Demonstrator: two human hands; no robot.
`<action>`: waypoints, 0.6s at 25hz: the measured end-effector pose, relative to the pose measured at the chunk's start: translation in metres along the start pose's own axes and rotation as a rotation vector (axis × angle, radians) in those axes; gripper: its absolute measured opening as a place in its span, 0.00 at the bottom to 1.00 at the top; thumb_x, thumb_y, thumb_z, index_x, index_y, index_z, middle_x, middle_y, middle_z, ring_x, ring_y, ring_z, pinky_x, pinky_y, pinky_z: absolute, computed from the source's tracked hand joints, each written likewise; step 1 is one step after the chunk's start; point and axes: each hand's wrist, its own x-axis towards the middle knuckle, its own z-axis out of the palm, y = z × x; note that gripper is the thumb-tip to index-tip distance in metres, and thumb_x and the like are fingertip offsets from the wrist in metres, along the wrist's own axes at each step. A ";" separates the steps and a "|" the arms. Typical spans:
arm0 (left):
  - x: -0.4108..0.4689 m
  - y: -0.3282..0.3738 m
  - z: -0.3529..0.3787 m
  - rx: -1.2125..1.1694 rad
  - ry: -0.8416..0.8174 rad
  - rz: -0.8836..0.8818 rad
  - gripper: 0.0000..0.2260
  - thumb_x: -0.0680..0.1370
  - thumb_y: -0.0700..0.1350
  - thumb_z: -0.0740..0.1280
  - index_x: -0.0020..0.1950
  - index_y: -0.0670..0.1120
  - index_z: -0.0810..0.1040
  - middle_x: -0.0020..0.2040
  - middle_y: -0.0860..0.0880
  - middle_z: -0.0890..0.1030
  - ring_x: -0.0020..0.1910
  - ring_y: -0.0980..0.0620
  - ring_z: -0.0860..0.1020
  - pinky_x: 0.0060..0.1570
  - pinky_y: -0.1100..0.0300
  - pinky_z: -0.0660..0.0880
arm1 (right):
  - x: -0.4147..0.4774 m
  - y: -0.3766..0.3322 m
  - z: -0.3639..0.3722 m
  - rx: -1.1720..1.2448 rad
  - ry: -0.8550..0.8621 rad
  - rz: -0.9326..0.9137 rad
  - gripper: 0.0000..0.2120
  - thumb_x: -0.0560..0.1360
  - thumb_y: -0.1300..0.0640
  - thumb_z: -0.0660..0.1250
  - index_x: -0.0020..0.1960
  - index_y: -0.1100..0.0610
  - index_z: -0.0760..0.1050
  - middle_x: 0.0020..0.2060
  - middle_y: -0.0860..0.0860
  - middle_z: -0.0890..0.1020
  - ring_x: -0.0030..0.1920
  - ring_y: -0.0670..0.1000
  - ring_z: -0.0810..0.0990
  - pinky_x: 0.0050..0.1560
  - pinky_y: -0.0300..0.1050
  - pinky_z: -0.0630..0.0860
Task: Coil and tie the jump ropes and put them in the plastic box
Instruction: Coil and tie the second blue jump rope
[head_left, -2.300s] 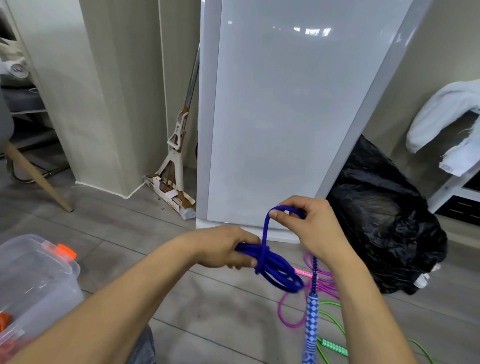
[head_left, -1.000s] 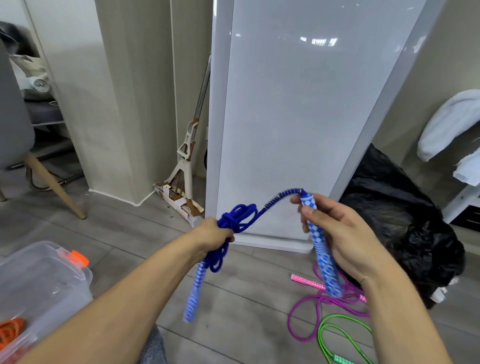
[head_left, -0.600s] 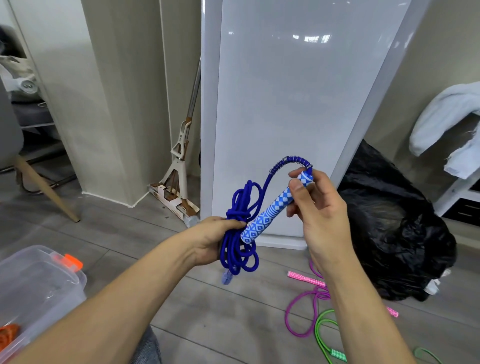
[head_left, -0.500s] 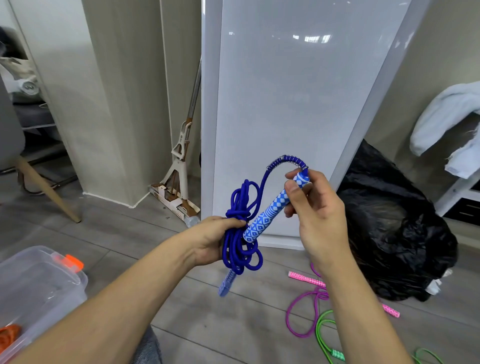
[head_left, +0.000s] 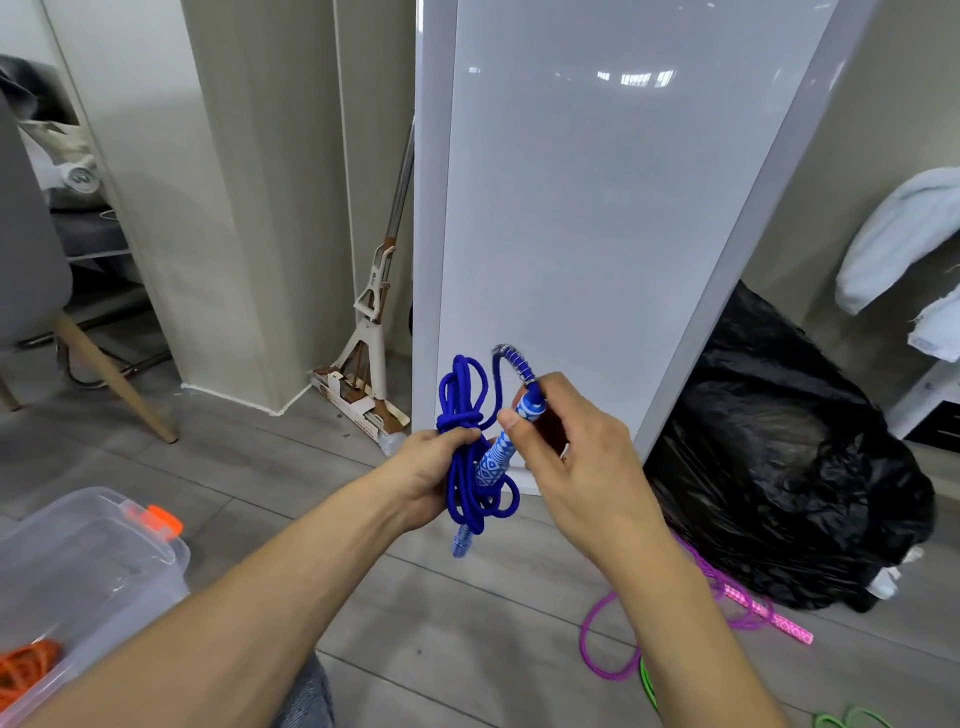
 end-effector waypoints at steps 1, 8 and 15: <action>-0.002 -0.001 0.001 0.020 -0.003 0.016 0.12 0.80 0.39 0.66 0.62 0.36 0.76 0.50 0.39 0.85 0.49 0.39 0.82 0.54 0.43 0.78 | 0.001 0.004 0.002 0.037 0.051 0.065 0.10 0.80 0.47 0.65 0.46 0.53 0.71 0.32 0.49 0.77 0.32 0.50 0.76 0.35 0.45 0.72; -0.020 0.008 0.007 -0.154 -0.183 0.061 0.10 0.83 0.39 0.58 0.64 0.43 0.70 0.57 0.37 0.83 0.57 0.36 0.82 0.60 0.37 0.75 | 0.005 0.038 -0.017 0.410 0.164 0.587 0.11 0.81 0.52 0.65 0.47 0.60 0.77 0.31 0.57 0.85 0.27 0.54 0.82 0.31 0.46 0.72; -0.025 0.015 0.011 -0.170 -0.284 0.090 0.14 0.84 0.42 0.57 0.69 0.43 0.72 0.62 0.42 0.82 0.62 0.42 0.80 0.65 0.42 0.73 | 0.006 0.056 -0.001 0.764 0.212 1.035 0.11 0.81 0.55 0.66 0.48 0.64 0.76 0.25 0.56 0.81 0.21 0.49 0.76 0.25 0.41 0.72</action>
